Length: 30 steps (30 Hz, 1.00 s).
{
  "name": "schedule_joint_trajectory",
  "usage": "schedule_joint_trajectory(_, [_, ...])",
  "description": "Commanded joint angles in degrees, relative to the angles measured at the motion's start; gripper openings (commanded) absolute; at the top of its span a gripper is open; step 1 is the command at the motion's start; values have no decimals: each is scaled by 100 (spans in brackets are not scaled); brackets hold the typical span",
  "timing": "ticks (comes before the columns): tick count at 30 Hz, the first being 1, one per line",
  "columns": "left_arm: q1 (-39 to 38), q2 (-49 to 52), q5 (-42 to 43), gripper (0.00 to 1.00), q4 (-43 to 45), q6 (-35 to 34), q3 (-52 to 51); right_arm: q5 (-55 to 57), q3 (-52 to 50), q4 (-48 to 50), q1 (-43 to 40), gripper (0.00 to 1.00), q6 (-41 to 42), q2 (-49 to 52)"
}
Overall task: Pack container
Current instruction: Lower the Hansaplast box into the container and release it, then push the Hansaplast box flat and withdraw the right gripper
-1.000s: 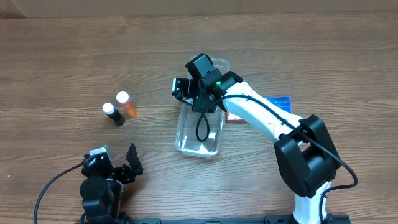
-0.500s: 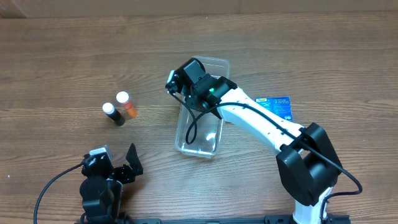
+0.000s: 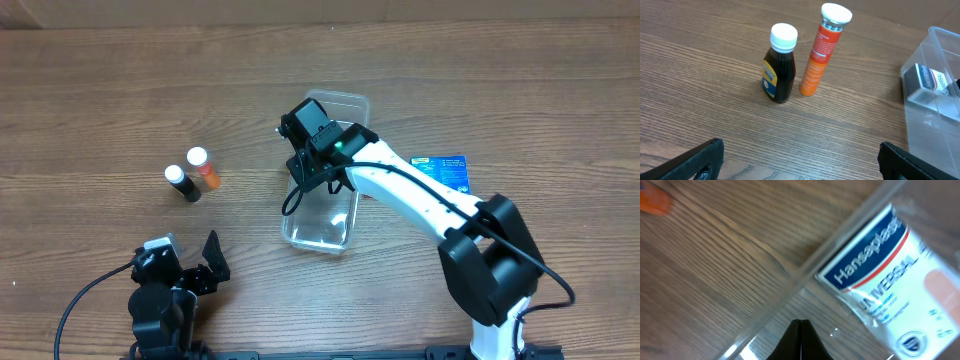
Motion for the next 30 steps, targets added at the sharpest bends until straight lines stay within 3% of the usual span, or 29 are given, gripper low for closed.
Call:
schedule_joint_trajectory(1, [0,-50,2,100,0,-79,-17,197,-83,-20,-92,4,573,227])
schedule_joint_trajectory(5, [0,-50,2,100,0,-79,-17,140,-83,-111,-382,4,1141,260])
schedule_joint_trajectory(13, [0,-50,2,100,0,-79,-17,-887,-83,-46,-1069,4,1176,302])
schedule_joint_trajectory(26, [0,-50,2,100,0,-79,-17,-1005,-83,114,-977,4,1005,404])
schedule_joint_trajectory(30, [0,-50,2,100,0,-79,-17,-938,-83,544,-1003,4,1309,407])
